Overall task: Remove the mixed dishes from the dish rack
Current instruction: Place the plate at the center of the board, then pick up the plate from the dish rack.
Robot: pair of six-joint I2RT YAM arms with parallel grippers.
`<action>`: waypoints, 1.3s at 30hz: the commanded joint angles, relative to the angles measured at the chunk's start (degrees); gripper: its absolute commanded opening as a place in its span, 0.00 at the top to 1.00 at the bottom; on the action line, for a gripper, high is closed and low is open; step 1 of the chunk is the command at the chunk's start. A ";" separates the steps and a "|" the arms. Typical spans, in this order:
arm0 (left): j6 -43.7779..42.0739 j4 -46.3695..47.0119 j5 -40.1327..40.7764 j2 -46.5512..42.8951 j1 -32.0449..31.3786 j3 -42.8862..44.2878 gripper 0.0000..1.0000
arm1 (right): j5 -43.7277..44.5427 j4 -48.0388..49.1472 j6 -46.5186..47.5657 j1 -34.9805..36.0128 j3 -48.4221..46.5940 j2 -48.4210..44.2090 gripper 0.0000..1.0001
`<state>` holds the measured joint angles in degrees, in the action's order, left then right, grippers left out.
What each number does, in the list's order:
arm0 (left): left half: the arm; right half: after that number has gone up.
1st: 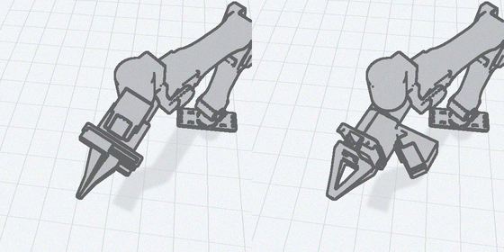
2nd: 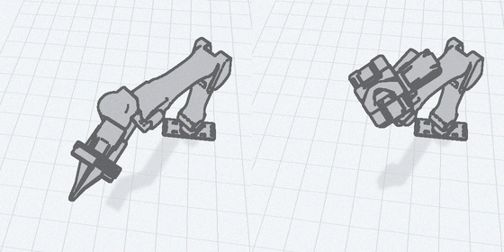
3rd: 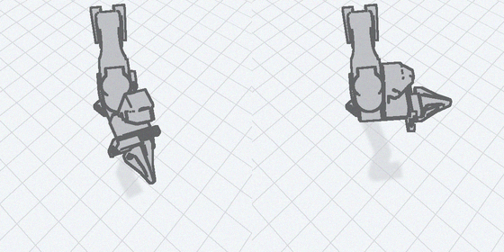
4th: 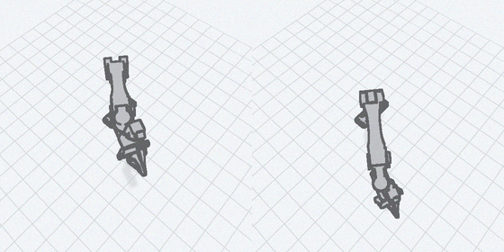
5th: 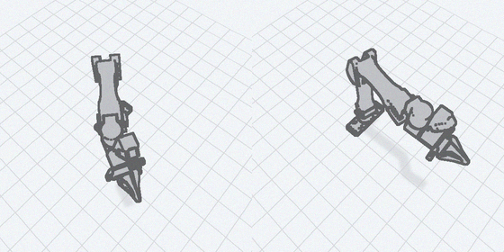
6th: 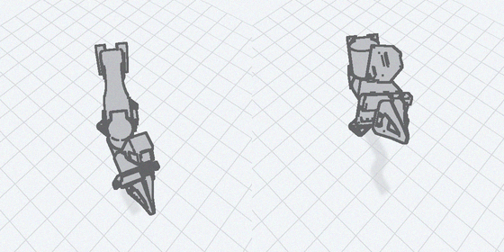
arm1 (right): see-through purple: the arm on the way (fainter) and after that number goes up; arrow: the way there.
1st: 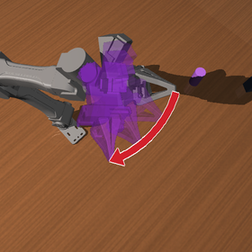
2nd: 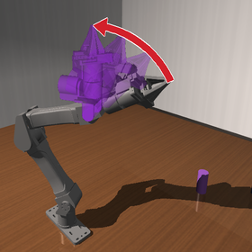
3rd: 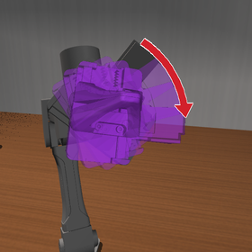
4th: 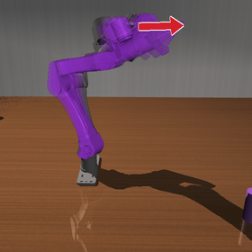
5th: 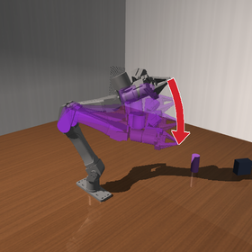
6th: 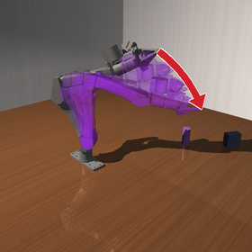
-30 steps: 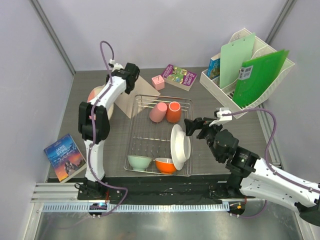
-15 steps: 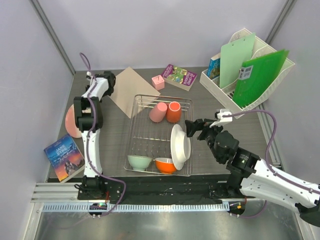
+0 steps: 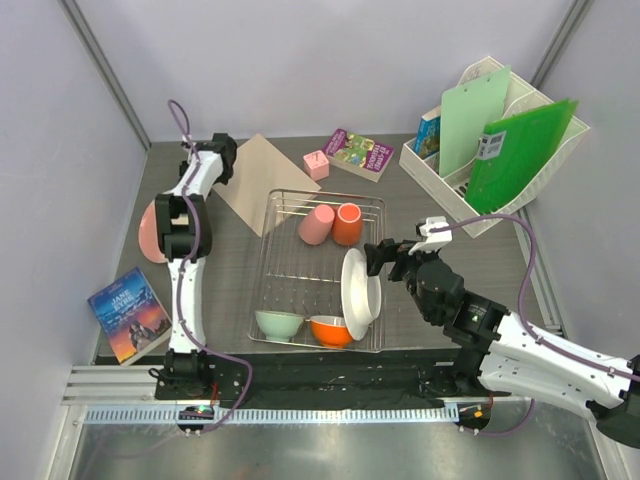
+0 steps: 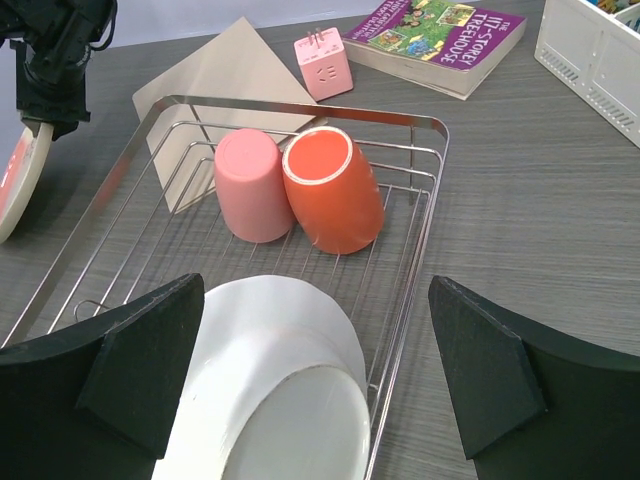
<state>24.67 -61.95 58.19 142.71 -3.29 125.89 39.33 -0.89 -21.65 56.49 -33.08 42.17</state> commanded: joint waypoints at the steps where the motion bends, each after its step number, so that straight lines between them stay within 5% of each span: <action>1: 1.97 5.44 -6.16 1.16 -1.02 2.79 0.82 | 1.01 2.82 -0.50 -0.06 -0.58 0.19 0.00; 8: 1.96 5.62 -7.57 -0.07 -1.11 2.08 0.53 | 1.19 2.73 -0.50 -0.06 -0.32 0.02 0.00; 11: 2.58 5.18 -7.83 -1.03 -1.11 1.82 0.33 | 1.19 2.73 -0.76 -0.06 -0.05 -0.25 0.00; 18: 4.68 3.16 -9.23 -4.81 -1.19 2.35 0.08 | 0.66 2.64 -1.47 -0.06 -0.05 -0.34 0.00; 28: 8.12 12.01 -18.00 -28.61 -6.02 -8.10 0.04 | 0.13 3.87 -1.91 -0.06 -0.67 0.81 0.00; 39: 16.71 26.77 -35.84 -53.23 -33.00 -38.76 0.13 | 5.84 2.65 0.99 -0.06 -3.92 -1.74 0.00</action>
<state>34.76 -41.71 31.55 93.76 -31.05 99.02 40.64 -0.05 -22.13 56.49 -33.58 42.48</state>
